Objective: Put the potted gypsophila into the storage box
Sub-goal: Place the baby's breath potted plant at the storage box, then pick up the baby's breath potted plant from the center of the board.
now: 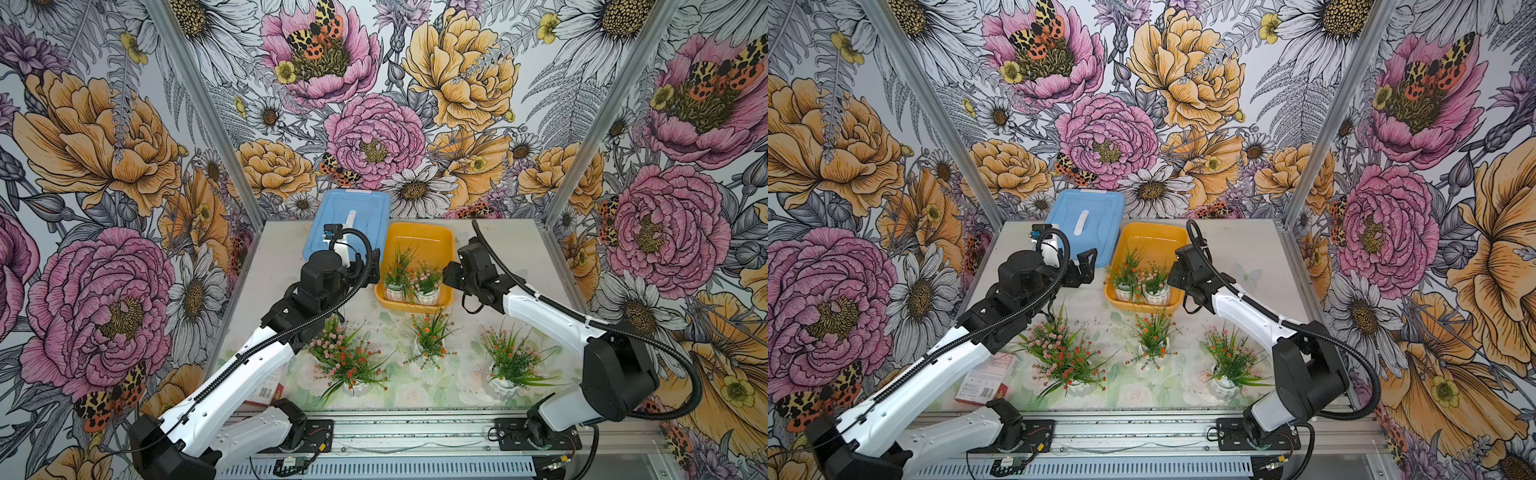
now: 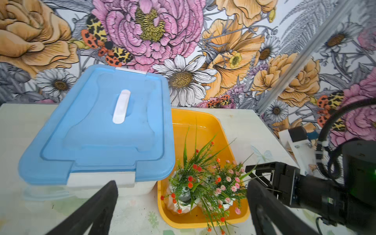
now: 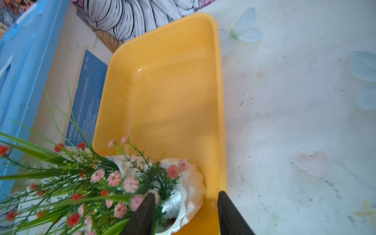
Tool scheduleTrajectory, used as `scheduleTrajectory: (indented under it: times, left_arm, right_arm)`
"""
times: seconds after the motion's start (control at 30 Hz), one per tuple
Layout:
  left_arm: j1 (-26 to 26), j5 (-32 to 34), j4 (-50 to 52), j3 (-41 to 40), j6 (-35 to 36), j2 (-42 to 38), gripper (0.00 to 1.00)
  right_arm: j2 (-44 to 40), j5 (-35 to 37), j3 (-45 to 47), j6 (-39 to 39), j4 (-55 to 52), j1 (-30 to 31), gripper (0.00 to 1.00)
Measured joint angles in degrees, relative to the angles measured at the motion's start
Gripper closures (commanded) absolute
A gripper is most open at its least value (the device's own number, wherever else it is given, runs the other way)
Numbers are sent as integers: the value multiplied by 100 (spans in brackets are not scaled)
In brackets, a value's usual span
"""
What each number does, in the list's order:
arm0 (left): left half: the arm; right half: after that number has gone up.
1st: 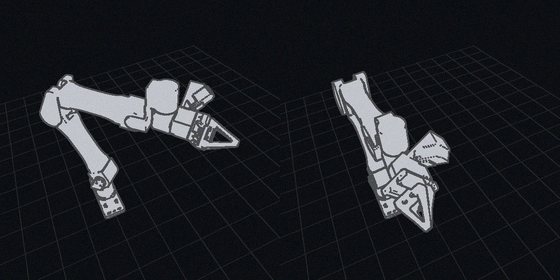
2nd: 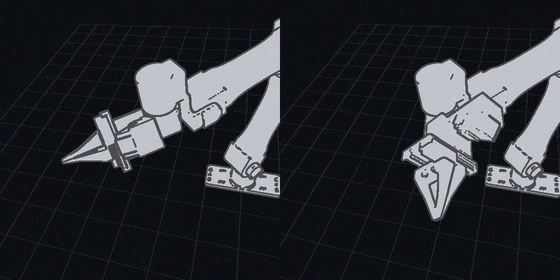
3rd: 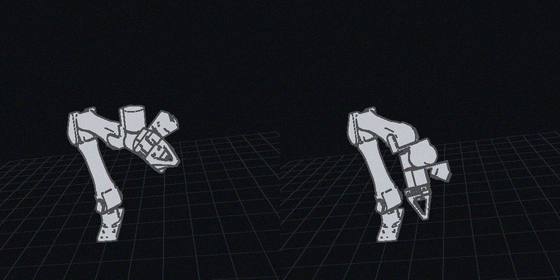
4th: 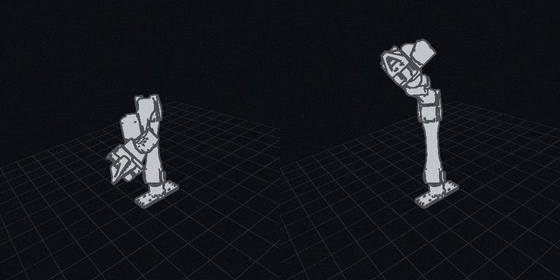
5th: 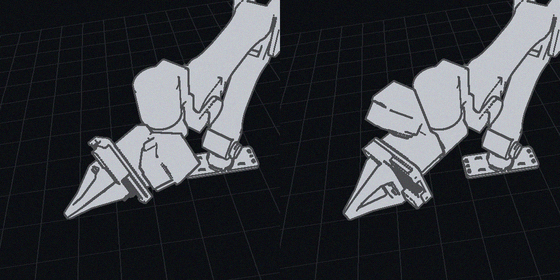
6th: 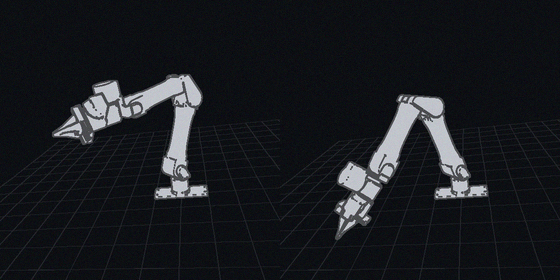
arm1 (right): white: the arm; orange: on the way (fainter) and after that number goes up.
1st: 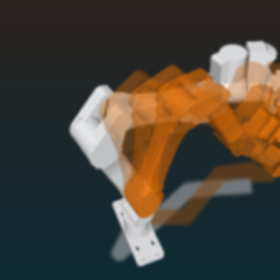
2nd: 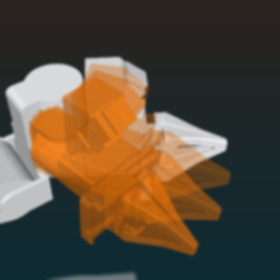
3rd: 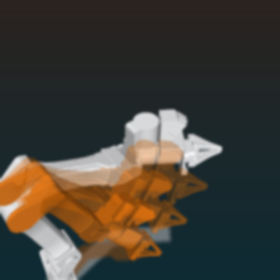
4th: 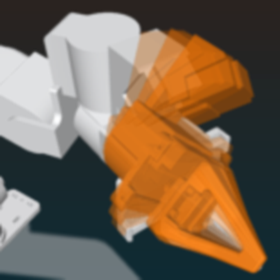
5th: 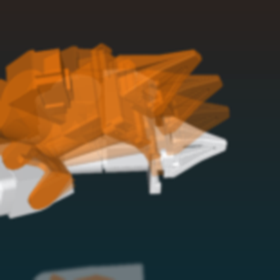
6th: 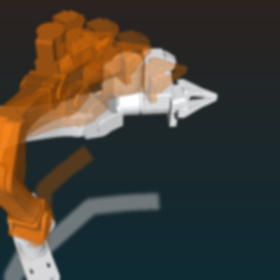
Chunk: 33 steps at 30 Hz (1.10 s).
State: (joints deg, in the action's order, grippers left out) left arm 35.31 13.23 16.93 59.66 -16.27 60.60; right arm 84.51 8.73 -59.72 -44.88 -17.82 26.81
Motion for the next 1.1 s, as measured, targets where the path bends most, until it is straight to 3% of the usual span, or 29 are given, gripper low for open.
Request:
scheduleTrajectory:
  times: [0.2,0.5,0.77,1.1]
  left_arm:
    - [76,-1047,326,428,173,286,1]
    - [651,-2175,1078,962,496,514,1]
    - [1613,-2291,1631,1462,579,1025,1]
    - [3123,-1794,2365,2286,247,2444,1]
  right_arm:
    - [-881,820,400,-111,-79,-151,34]
    - [-1869,1628,417,48,-553,-308,28]
    - [-2474,1471,538,387,-841,-1078,23]
    - [-3108,483,960,901,-1279,-2048,17]
